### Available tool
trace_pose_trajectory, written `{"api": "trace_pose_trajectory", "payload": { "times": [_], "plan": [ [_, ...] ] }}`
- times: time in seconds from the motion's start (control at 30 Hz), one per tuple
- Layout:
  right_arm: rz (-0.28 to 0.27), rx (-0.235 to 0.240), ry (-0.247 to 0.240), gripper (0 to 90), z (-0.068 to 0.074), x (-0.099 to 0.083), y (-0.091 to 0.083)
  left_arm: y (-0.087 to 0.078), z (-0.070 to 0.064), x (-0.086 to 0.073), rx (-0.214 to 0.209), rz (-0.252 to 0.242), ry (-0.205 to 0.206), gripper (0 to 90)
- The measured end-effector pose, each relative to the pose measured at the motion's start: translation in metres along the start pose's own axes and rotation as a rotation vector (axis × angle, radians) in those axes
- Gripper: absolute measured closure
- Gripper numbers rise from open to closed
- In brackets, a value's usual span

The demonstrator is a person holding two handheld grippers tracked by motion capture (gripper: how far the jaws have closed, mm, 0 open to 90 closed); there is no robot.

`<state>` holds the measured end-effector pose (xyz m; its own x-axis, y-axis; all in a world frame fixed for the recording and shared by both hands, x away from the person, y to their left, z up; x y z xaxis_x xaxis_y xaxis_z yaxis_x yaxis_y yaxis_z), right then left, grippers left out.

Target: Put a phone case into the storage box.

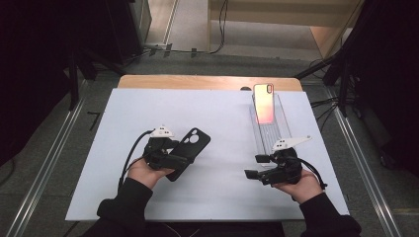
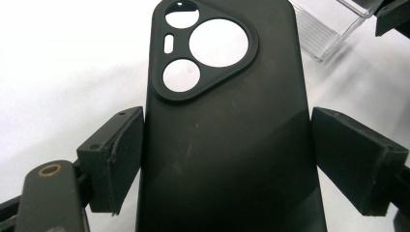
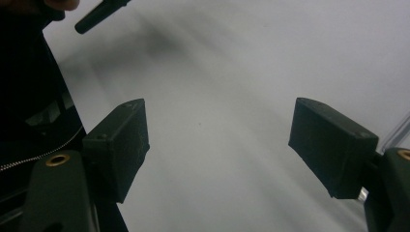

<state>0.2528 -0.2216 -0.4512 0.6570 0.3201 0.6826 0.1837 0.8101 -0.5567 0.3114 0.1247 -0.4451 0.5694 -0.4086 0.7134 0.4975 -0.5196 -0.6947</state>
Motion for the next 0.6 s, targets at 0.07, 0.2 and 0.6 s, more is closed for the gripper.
{"api": "trace_pose_trajectory", "payload": {
  "times": [0.07, 0.2, 0.6],
  "plan": [
    [-0.004, -0.004, 0.005, 20.5, 0.002, 0.002, 0.001, 0.001, -0.004, 0.000, 0.007, -0.015, -0.001, 15.0],
    [-0.012, -0.017, 0.017, 20.5, 0.004, 0.006, 0.003, 0.002, -0.011, 0.000, 0.029, -0.050, -0.010, 15.0],
    [-0.058, -0.052, 0.033, 20.7, 0.012, 0.024, 0.007, 0.012, -0.031, -0.003, 0.082, -0.155, -0.026, 14.9]
  ]
}}
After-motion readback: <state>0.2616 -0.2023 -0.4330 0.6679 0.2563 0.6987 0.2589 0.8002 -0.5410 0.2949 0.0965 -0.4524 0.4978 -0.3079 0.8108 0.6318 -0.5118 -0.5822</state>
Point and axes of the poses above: each handheld gripper's, and its own axes: y roughly forward along the jaws, x roughly out of its top, z roughly to its left, the point moved 1 cm from there along y, roughly forward along the jaws, and after that the axes turned 11 degrees about x, right-handed, at the moved point
